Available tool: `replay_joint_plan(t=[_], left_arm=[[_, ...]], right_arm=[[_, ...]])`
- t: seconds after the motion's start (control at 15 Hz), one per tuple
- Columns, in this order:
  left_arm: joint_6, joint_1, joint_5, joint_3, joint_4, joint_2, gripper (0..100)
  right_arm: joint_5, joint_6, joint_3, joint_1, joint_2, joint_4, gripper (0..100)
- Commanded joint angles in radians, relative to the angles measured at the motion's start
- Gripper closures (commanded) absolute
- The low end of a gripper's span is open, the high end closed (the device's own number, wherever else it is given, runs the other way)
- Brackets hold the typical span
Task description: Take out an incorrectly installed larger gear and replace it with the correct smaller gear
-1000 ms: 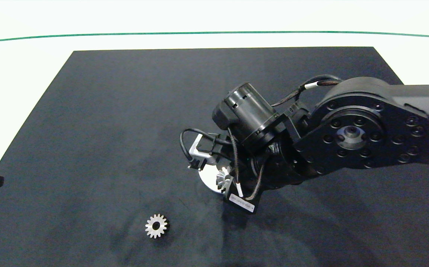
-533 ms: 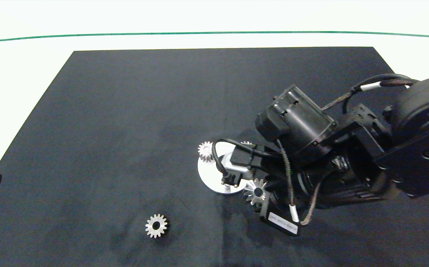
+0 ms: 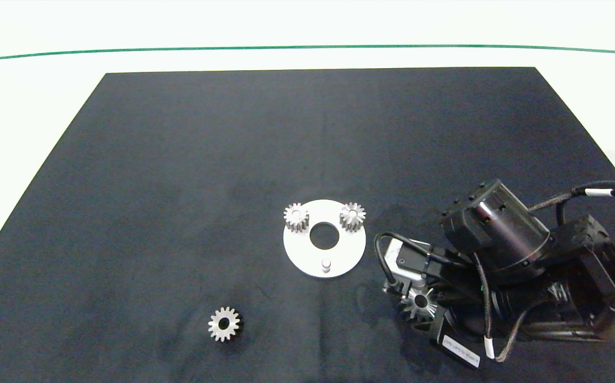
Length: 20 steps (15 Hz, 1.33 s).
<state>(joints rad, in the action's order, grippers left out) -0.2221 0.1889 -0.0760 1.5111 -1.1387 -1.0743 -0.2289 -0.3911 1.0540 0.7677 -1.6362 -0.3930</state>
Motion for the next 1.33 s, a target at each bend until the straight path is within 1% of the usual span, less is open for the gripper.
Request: replay_joint_plan(t=[0.07,0.33,0.47,0.73,0.8,0.87,0.93,1.07,1.2,1.33], left_arm=[[-0.002,0.000,-0.001,0.000,-0.006,-0.001,0],[-0.002,0.000,-0.001,-0.002,-0.006,-0.001,0],[-0.002,0.000,-0.001,-0.003,-0.006,-0.001,0],[-0.002,-0.005,-0.001,-0.002,-0.004,-0.003,0],[-0.002,-0.006,-0.001,0.000,-0.004,-0.003,0],[0.000,-0.006,-0.001,0.000,-0.003,-0.003,0],[0.000,-0.006,-0.001,0.000,-0.004,-0.003,0],[0.000,-0.006,-0.001,-0.005,-0.001,-0.003,0],[0.000,-0.006,-0.001,-0.003,-0.001,-0.001,0],[0.000,-0.006,-0.001,-0.006,-0.001,-0.001,0]], right_arm=[[-0.003,0.005,-0.111,-0.010,0.065,0.046,96],[0.002,0.024,-0.144,-0.011,0.073,0.048,96],[0.011,0.026,-0.154,-0.013,0.072,0.048,96],[0.014,0.026,-0.157,-0.013,0.064,0.049,96],[0.014,0.031,-0.161,-0.013,0.061,0.051,96],[0.013,0.044,-0.166,-0.013,0.056,0.056,96],[0.013,0.051,-0.172,-0.013,0.055,0.066,96],[0.011,0.049,-0.186,-0.025,0.049,0.098,96],[0.008,0.049,-0.187,-0.030,0.038,0.112,96],[0.005,0.049,-0.187,-0.030,0.039,0.112,96]])
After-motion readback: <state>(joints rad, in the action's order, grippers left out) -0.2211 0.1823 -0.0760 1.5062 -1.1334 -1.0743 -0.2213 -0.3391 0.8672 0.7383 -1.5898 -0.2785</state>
